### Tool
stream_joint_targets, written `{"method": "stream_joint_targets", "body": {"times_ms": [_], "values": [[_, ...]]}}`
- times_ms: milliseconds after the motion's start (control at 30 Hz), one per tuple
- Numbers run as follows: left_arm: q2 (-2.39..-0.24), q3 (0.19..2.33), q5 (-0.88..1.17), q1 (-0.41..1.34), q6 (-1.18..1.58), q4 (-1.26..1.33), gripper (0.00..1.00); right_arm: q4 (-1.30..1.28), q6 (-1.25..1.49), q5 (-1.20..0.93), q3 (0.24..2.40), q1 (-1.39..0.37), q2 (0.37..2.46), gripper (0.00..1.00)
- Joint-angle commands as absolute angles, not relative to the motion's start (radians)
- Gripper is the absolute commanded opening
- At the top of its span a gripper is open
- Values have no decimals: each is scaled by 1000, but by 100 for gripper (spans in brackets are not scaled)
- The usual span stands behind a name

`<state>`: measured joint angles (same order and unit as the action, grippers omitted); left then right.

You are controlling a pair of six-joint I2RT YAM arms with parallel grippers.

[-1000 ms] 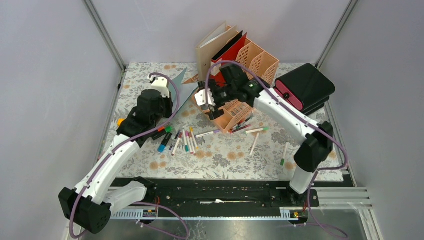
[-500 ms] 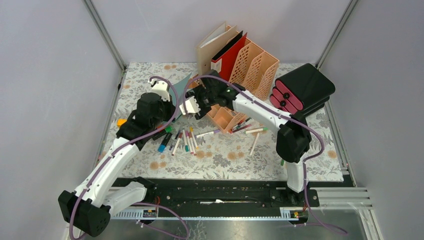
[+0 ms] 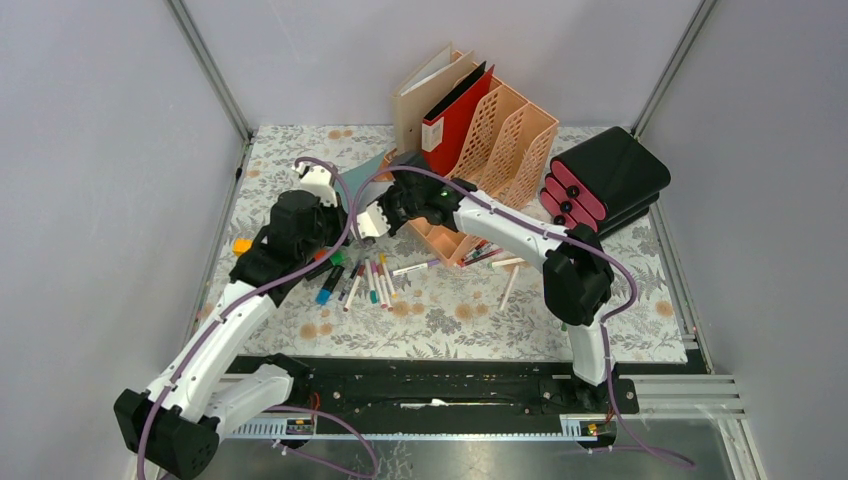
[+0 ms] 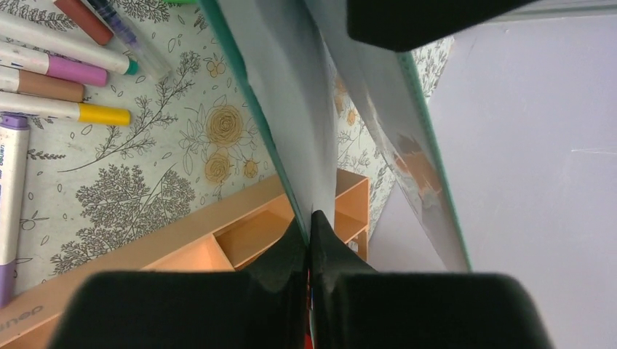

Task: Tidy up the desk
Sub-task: Pick up the folder from the corner of the board.

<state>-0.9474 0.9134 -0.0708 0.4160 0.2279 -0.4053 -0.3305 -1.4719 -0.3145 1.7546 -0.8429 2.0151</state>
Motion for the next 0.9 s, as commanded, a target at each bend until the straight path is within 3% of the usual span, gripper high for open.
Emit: {"method": "stream_joint_targets", "body": {"times_ms": [0,200,333,600,867], "values": [[-912,920,-53,412,280,-340,16,-273,-1465,-267,1723,-852,1967,0],[-865,937,-85,411,319,-339,69,-245,-1391,-263,1729,-852,1950,0],[-796,948,-150,408,340,-333,98,-232,-1317,-268,1746,-852,1945,0],[-636,915,-181,405,519,-299,99,-224,-1169,-285,1780,-850,1927,0],[-635,919,-203,377,656,-274,99,-225,-1063,-305,1781,-850,1883,0]]}}
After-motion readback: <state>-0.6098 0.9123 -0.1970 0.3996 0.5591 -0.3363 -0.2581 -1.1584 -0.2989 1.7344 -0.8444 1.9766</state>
